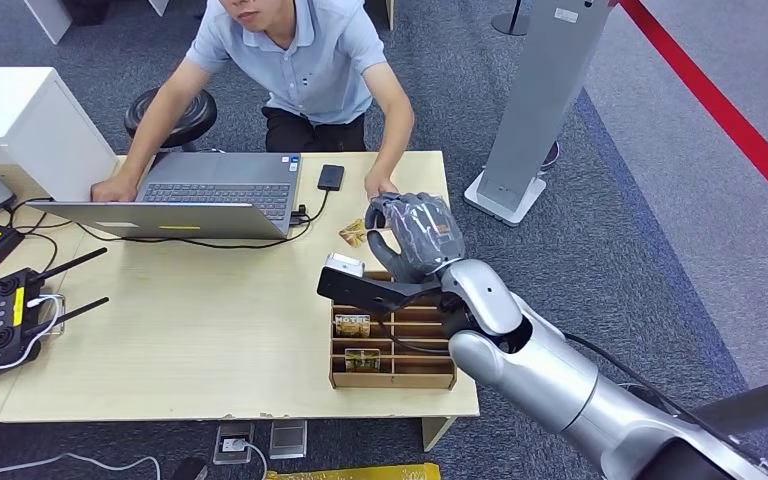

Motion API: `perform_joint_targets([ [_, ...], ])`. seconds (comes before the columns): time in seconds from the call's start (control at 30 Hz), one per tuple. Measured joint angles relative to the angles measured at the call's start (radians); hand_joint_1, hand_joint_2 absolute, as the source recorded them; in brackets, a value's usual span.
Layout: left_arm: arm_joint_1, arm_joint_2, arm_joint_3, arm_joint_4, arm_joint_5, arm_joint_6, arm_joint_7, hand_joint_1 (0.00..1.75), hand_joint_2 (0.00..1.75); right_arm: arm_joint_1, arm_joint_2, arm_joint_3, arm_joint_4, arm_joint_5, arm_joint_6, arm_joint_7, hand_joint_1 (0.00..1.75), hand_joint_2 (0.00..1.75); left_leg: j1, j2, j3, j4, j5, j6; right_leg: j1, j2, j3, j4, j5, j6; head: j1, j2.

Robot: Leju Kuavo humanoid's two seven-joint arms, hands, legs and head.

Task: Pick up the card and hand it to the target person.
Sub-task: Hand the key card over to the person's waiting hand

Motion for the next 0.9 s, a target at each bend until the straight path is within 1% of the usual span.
perform_joint_targets([
  [0.5,0.003,0.000,0.000,0.000,0.002,0.003,0.000,0.00,1.75,-0.001,0.023,0.019,0.074,0.007,-0.025,0.012,1.55,1.75,0.000,0.000,0.000,0.000,0.000,0.000,0.000,0.000,0.000,0.000,0.000,0.000,0.000,0.000],
  [0.63,0.004,0.000,0.000,0.000,0.003,0.002,0.000,0.00,1.75,-0.001,0.023,0.022,0.080,0.020,-0.034,0.021,0.00,1.75,0.000,0.000,0.000,0.000,0.000,0.000,0.000,0.000,0.000,0.000,0.000,0.000,0.000,0.000],
  [0.73,0.004,0.000,0.000,0.000,0.003,0.004,0.000,0.00,1.75,-0.001,0.023,0.023,0.085,0.022,-0.034,0.024,0.00,1.75,0.000,0.000,0.000,0.000,0.000,0.000,0.000,0.000,0.000,0.000,0.000,0.000,0.000,0.000],
  [0.87,0.005,0.000,0.000,0.000,0.010,0.013,-0.004,0.00,0.00,-0.001,0.024,0.023,0.090,0.022,-0.041,0.026,0.00,1.75,0.000,0.000,0.000,0.000,0.000,0.000,0.000,0.000,0.000,0.000,0.000,0.000,0.000,0.000],
  [0.9,0.005,0.000,0.000,0.000,0.013,0.016,-0.005,0.00,0.00,-0.001,0.024,0.023,0.090,0.021,-0.045,0.027,0.00,1.75,0.000,0.000,0.000,0.000,0.000,0.000,0.000,0.000,0.000,0.000,0.000,0.000,0.000,0.000],
])
